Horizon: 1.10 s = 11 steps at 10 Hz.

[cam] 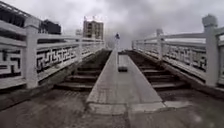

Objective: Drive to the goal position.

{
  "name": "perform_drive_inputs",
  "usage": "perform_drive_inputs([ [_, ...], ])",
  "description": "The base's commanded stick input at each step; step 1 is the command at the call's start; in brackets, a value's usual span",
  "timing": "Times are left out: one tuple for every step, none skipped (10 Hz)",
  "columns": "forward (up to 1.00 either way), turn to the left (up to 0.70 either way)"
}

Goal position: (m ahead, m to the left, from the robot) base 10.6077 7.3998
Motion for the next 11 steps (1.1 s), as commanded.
perform_drive_inputs([
  [0.69, 0.01],
  [0.69, 0.01],
  [0.69, 0.01],
  [0.69, 0.01],
  [0.69, 0.01],
  [0.69, -0.02],
  [0.69, -0.12],
  [0.69, -0.14],
  [0.69, -0.14],
  [0.69, -0.05],
  [0.69, 0.01],
])
